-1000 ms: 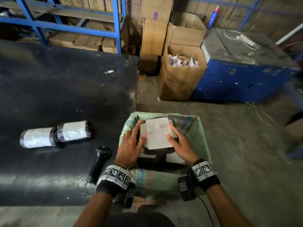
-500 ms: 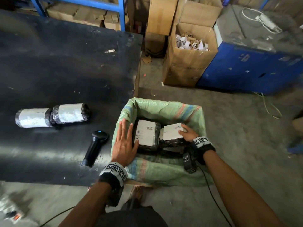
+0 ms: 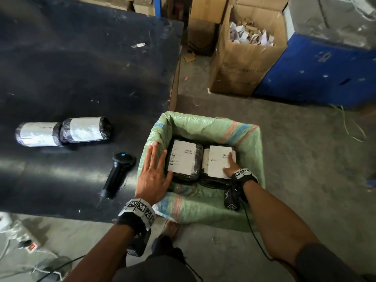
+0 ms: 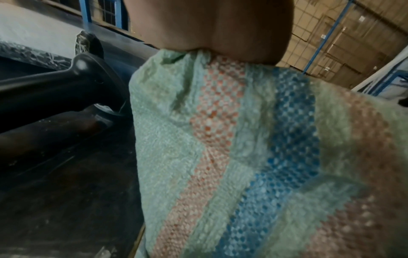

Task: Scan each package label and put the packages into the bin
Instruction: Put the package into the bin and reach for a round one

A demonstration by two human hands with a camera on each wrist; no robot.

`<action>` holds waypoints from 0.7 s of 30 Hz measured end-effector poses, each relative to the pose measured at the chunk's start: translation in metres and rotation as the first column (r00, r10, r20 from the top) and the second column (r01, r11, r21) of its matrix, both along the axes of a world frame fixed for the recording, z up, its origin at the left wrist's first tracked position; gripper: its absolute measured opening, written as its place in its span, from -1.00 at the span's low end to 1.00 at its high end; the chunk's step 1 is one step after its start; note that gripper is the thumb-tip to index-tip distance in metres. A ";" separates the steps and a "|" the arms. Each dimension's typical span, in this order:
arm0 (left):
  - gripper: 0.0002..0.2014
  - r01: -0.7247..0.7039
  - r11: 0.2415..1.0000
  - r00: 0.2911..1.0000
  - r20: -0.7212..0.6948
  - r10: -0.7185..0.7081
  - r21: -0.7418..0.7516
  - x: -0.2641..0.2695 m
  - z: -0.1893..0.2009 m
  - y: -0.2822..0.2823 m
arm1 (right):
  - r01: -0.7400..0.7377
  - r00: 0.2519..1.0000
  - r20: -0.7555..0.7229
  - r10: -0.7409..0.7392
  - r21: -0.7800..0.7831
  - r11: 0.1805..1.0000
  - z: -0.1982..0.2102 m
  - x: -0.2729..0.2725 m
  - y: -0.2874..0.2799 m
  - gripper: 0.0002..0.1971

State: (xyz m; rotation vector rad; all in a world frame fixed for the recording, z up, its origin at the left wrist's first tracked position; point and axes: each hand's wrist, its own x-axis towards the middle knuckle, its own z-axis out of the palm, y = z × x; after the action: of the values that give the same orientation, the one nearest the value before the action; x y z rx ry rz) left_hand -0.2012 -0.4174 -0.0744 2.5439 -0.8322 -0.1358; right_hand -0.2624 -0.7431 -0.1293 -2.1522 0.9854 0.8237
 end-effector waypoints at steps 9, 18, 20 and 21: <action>-0.32 0.004 0.979 0.986 -0.161 -0.038 -0.203 0.033 0.024 0.020 | 0.182 0.953 0.245 -0.178 0.009 0.983 0.084 0.034 0.020 -0.39; -0.36 -0.141 0.943 0.981 -0.173 0.092 -0.303 0.158 0.049 0.125 | 0.016 0.832 0.537 -0.138 0.226 0.974 0.190 0.092 0.184 -0.61; -0.41 -0.172 0.941 0.978 -0.166 0.127 -0.292 0.190 0.050 0.160 | 0.001 0.838 0.532 -0.118 0.215 0.977 0.184 0.106 0.228 -0.62; -0.41 -0.182 0.944 0.976 -0.165 0.140 -0.277 0.204 0.050 0.178 | 0.000 0.847 0.520 -0.106 0.200 0.980 0.178 0.112 0.250 -0.61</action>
State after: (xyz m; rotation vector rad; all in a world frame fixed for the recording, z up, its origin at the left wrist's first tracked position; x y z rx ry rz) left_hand 0.0033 -0.2396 -0.0243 2.2821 -0.5406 -0.1311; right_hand -0.1501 -0.4932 0.0492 -2.0054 0.6409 0.2475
